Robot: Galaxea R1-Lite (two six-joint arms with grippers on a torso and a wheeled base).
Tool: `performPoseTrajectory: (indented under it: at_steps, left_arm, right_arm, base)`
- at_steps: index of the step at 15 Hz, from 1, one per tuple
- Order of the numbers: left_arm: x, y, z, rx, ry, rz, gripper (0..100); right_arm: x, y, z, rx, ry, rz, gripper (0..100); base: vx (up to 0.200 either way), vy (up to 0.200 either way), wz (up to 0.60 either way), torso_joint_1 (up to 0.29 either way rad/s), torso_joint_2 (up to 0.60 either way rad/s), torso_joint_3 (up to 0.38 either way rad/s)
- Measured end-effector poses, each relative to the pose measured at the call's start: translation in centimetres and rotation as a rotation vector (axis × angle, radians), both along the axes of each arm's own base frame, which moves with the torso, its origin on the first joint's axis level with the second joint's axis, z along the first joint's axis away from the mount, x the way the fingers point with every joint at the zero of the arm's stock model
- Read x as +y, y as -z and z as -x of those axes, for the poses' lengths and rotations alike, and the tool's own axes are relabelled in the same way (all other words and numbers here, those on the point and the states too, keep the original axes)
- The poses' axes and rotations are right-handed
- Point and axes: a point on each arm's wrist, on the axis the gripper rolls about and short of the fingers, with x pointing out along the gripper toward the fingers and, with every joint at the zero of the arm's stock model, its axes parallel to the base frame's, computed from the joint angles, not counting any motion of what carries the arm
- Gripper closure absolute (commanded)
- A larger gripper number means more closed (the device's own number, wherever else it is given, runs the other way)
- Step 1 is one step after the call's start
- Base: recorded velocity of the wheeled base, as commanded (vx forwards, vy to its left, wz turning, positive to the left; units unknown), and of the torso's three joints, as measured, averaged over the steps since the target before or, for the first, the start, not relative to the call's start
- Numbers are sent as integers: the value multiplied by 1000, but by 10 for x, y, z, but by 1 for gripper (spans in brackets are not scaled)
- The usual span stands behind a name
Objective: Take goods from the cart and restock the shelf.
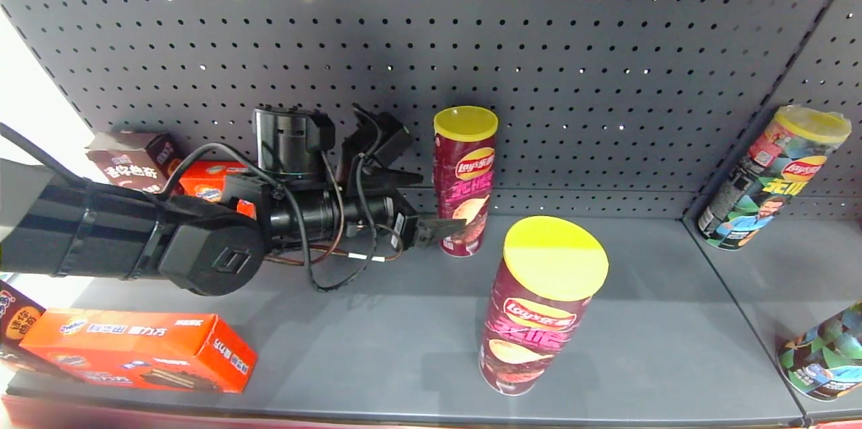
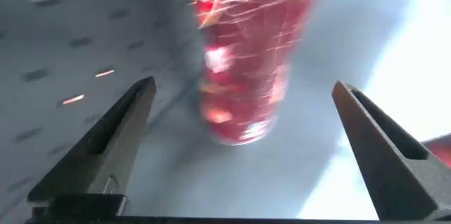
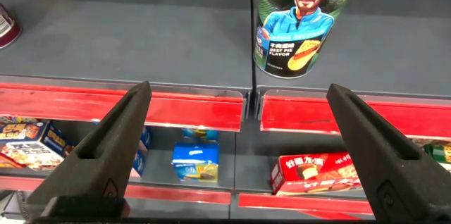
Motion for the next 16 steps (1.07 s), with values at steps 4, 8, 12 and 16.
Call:
performPoseTrajectory:
  at_steps: [4,8,12,16]
  left_arm:
    - [2,-3,0,-24,-104,-24,0]
    - [1,1,-4,-19,-147,-36,0]
    - [2,6,-5,-7,-164,-43,0]
    - [5,9,-7,2,-187,-53,0]
  right_arm:
    - [0,0,0,0,0,0,0]
    - [0,0,0,0,0,0,0]
    - [0,0,0,0,0,0,0]
    - [0,0,0,0,0,0,0]
  base:
    - [0,0,0,0,0,0]
    - [0,0,0,0,0,0]
    - [0,0,0,0,0,0]
    - [0,0,0,0,0,0]
